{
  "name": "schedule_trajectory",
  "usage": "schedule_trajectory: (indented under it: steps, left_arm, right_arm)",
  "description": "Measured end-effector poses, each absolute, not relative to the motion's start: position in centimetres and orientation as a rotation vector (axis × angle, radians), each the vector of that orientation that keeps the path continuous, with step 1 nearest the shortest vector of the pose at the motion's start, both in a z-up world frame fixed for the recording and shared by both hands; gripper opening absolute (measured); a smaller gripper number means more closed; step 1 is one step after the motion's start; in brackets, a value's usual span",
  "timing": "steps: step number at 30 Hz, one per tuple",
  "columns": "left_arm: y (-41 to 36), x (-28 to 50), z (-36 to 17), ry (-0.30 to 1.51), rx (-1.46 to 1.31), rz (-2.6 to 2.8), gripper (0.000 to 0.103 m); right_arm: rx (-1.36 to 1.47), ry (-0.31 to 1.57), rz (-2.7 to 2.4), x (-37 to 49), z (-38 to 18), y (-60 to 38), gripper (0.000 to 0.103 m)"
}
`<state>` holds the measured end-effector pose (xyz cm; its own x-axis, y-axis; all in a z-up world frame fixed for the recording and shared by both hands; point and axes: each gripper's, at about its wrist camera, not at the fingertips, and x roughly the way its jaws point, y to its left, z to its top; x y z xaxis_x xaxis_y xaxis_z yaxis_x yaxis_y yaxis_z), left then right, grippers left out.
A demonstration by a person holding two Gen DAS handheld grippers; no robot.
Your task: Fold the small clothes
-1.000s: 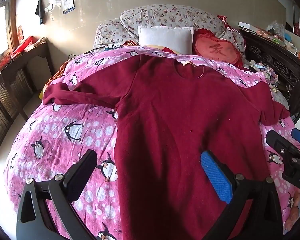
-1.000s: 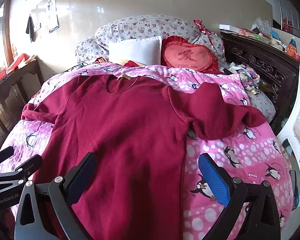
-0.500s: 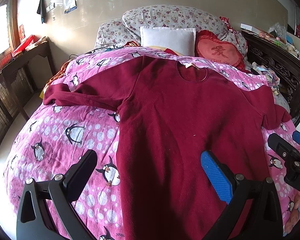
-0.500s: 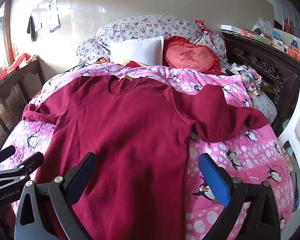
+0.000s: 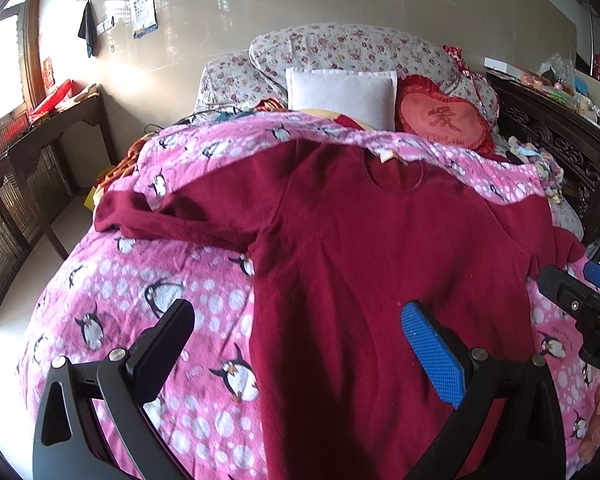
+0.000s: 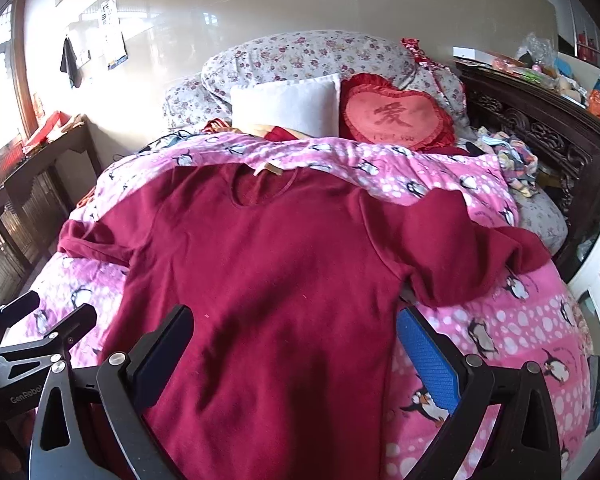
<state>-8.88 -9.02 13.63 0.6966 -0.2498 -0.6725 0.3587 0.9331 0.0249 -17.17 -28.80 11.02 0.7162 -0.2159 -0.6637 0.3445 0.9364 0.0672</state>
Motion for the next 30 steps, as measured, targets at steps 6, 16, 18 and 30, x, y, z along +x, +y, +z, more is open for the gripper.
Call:
schedule_trajectory:
  steps: [6, 16, 18, 30]
  left_arm:
    - [-8.6, -8.1, 15.1, 0.695, 0.151, -0.334, 0.103]
    - [-7.9, -6.1, 14.5, 0.718, 0.133, -0.323, 0.103]
    - [-7.7, -5.7, 14.2, 0.724, 0.131, -0.321, 0.103]
    - [-5.2, -2.5, 12.7, 0.772, 0.092, -0.257, 0.103]
  right_arm:
    - [0.201, 0.707, -0.276, -15.1, 13.0, -28.0, 0.103]
    - [0.079, 0.758, -0.31, -11.2, 13.0, -26.4, 0.103]
    - [0.089, 0.75, -0.307, -10.8, 13.0, -26.3, 0.103]
    - [0.211, 0.778, -0.188, -7.4, 11.3, -25.1, 0.103]
